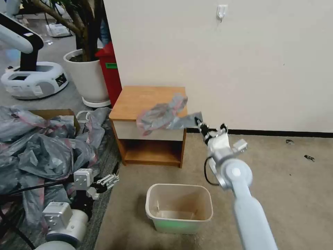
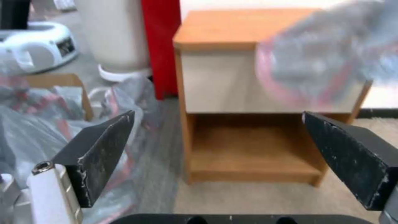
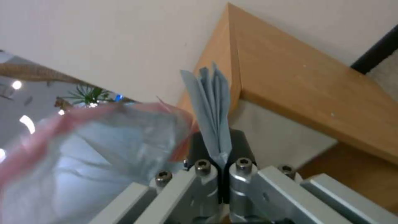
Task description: Pick up the garbage bag from the table and place it over the trash can.
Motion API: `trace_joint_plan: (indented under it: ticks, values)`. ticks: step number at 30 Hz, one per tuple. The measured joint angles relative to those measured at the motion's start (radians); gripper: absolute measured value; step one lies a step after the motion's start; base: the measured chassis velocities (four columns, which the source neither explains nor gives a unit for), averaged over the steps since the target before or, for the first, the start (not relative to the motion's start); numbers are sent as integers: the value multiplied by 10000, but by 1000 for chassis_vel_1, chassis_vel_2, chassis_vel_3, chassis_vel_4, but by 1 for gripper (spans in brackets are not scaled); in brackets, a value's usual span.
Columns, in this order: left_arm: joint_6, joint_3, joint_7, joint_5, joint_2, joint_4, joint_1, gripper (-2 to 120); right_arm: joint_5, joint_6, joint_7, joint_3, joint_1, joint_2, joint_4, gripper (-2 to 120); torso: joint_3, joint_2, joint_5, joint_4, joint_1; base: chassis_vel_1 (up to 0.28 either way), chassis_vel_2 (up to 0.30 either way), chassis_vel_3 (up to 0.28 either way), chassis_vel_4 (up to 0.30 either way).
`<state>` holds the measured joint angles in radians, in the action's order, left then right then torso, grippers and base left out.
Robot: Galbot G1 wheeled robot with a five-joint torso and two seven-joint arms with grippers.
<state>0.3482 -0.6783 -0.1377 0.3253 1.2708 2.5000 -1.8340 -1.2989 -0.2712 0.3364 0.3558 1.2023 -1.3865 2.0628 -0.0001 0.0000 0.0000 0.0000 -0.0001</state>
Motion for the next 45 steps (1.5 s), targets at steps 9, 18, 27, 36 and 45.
trace_joint_plan:
  ticks: [9,18,27,36,45]
  values:
    - [275,-176,9,457,-156,0,574,100,266,-78,-89,-439,3133,1756,1602,0,0,0,1,-1,0,0,0,0,0]
    - [281,-135,35,514,-283,0,716,100,1382,298,-642,-529,4921,2271,1475,0,0,0,1,0,0,0,0,0,0]
    - [277,-84,36,546,-376,0,849,100,2391,525,-545,-758,5627,1829,1597,6,0,0,0,0,0,0,0,0,0]
    - [276,73,74,536,-339,0,926,100,2909,631,-87,-623,6352,1916,2137,37,1,0,0,0,0,0,0,0,0]
    - [292,441,473,150,-425,-1,936,100,4649,1378,188,-200,6980,1712,2904,69,1,0,0,0,0,0,0,0,0]
